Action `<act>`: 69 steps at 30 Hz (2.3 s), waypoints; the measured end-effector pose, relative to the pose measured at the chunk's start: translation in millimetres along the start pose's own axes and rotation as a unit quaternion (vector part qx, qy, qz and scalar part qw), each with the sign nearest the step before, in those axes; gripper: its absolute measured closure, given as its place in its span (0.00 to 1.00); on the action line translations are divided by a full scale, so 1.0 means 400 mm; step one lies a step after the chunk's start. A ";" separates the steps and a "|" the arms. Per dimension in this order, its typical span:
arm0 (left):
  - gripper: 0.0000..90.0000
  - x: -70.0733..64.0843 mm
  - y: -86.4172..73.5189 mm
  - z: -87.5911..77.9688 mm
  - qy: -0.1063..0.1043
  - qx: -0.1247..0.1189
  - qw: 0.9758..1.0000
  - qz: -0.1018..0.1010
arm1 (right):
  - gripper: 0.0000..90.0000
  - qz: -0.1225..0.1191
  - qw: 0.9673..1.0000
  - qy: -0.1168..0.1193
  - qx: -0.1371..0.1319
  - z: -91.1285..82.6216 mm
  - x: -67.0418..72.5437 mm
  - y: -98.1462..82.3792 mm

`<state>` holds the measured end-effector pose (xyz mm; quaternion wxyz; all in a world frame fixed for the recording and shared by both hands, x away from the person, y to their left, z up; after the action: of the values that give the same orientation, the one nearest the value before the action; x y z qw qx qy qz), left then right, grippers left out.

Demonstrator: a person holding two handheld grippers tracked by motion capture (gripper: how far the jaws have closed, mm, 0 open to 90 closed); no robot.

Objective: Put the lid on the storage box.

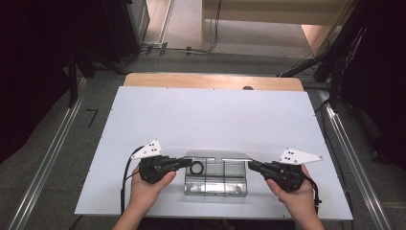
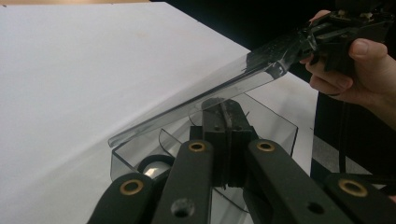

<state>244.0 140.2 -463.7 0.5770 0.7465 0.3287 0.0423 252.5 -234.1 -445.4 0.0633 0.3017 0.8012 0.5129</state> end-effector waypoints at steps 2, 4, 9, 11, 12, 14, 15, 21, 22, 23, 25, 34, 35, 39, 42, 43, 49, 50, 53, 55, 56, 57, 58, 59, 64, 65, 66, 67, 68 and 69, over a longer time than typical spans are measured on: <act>1.00 -0.002 -0.005 -0.005 0.000 0.000 1.000 0.001 | 0.97 0.003 1.000 0.001 -0.001 0.000 0.001 -0.006; 1.00 -0.002 -0.010 -0.010 0.002 -0.002 1.000 0.001 | 0.97 0.004 1.000 0.001 -0.002 0.000 0.002 -0.011; 1.00 -0.005 -0.021 -0.019 0.003 -0.001 1.000 0.001 | 0.97 0.008 1.000 0.002 -0.003 -0.001 0.000 -0.025; 1.00 -0.007 -0.026 -0.021 0.002 0.000 1.000 -0.001 | 0.97 0.008 1.000 0.004 -0.002 0.000 0.001 -0.029; 1.00 -0.008 -0.028 -0.021 0.002 0.002 1.000 -0.001 | 0.97 0.008 1.000 0.004 -0.001 0.000 0.002 -0.032; 1.00 -0.010 -0.032 -0.021 0.001 0.003 1.000 -0.001 | 0.97 0.007 1.000 0.007 0.000 0.002 0.004 -0.036; 1.00 -0.010 -0.034 -0.022 0.002 0.004 1.000 -0.001 | 0.97 0.006 1.000 0.008 0.002 0.002 0.006 -0.038; 1.00 -0.025 -0.041 -0.029 0.007 0.009 1.000 0.009 | 0.97 -0.003 1.000 0.005 0.006 0.000 0.011 -0.049; 1.00 -0.025 -0.044 -0.030 0.006 0.009 1.000 0.008 | 0.97 -0.004 1.000 0.005 0.007 0.000 0.012 -0.050; 1.00 -0.024 -0.047 -0.031 0.007 0.010 1.000 0.008 | 0.97 -0.005 1.000 0.005 0.008 0.000 0.012 -0.052; 1.00 -0.021 -0.055 -0.033 0.006 0.011 1.000 0.004 | 0.97 -0.009 1.000 0.005 0.011 0.003 0.014 -0.056; 1.00 -0.020 -0.080 -0.030 -0.002 0.034 0.999 0.009 | 0.97 -0.021 0.999 0.019 0.028 0.017 0.012 -0.080; 1.00 -0.019 -0.081 -0.030 -0.001 0.035 0.999 0.011 | 0.97 -0.021 0.999 0.020 0.028 0.018 0.011 -0.082; 1.00 -0.017 -0.085 -0.030 -0.001 0.045 0.999 0.019 | 0.97 -0.023 0.999 0.024 0.033 0.021 0.012 -0.090; 1.00 -0.011 -0.088 -0.030 -0.003 0.049 0.999 0.020 | 0.97 -0.025 0.999 0.026 0.037 0.024 0.012 -0.094; 1.00 -0.009 -0.089 -0.030 -0.004 0.050 0.999 0.020 | 0.97 -0.026 0.999 0.025 0.039 0.025 0.011 -0.095; 1.00 0.004 -0.095 -0.033 -0.004 0.059 0.998 0.014 | 0.97 -0.032 0.998 0.026 0.046 0.030 0.008 -0.102; 1.00 0.005 -0.096 -0.033 -0.005 0.061 0.998 0.015 | 0.97 -0.032 0.998 0.026 0.049 0.031 0.008 -0.103; 1.00 0.007 -0.100 -0.029 -0.006 0.066 0.998 0.014 | 0.97 -0.036 0.997 0.023 0.056 0.034 0.007 -0.107; 1.00 0.009 -0.102 -0.026 -0.006 0.070 0.997 0.014 | 0.97 -0.039 0.997 0.022 0.059 0.035 0.005 -0.109; 1.00 0.009 -0.103 -0.025 -0.006 0.072 0.997 0.014 | 0.97 -0.040 0.997 0.021 0.059 0.036 0.004 -0.110; 1.00 0.010 -0.104 -0.024 -0.006 0.074 0.997 0.016 | 0.97 -0.038 0.997 0.021 0.061 0.034 0.002 -0.111; 1.00 0.011 -0.105 -0.024 -0.007 0.076 0.997 0.015 | 0.97 -0.034 0.997 0.024 0.059 0.034 0.000 -0.112; 1.00 0.010 -0.105 -0.023 -0.008 0.077 0.997 0.013 | 0.97 -0.035 0.997 0.025 0.059 0.033 -0.001 -0.112; 1.00 0.012 -0.109 -0.019 -0.009 0.087 0.996 0.015 | 0.97 -0.039 0.997 0.017 0.070 0.034 -0.005 -0.116; 1.00 0.012 -0.110 -0.019 -0.009 0.089 0.996 0.016 | 0.97 -0.040 0.996 0.017 0.073 0.034 -0.005 -0.117; 1.00 0.013 -0.111 -0.018 -0.008 0.090 0.996 0.018 | 0.97 -0.041 0.996 0.015 0.075 0.035 -0.005 -0.118; 1.00 0.013 -0.111 -0.018 -0.008 0.091 0.996 0.018 | 0.97 -0.042 0.996 0.015 0.075 0.036 -0.006 -0.119; 1.00 0.014 -0.112 -0.018 -0.009 0.091 0.996 0.018 | 0.97 -0.040 0.996 0.017 0.076 0.036 -0.007 -0.119; 1.00 0.014 -0.113 -0.017 -0.009 0.092 0.996 0.017 | 0.97 -0.040 0.996 0.016 0.077 0.036 -0.007 -0.119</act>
<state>225.4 154.1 -503.3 0.5077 0.8025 0.3131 0.0153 240.8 -238.3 -493.7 0.0474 0.2646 0.8505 0.4520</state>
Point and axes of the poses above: each handheld gripper's, and its own axes: z roughly forward along the jaws, y roughly out of its top, x roughly to its left, the point moved 1 cm from there along z, roughly forward along the jaws, and after that the axes turned 1 degree about y, right-handed, at the moved point
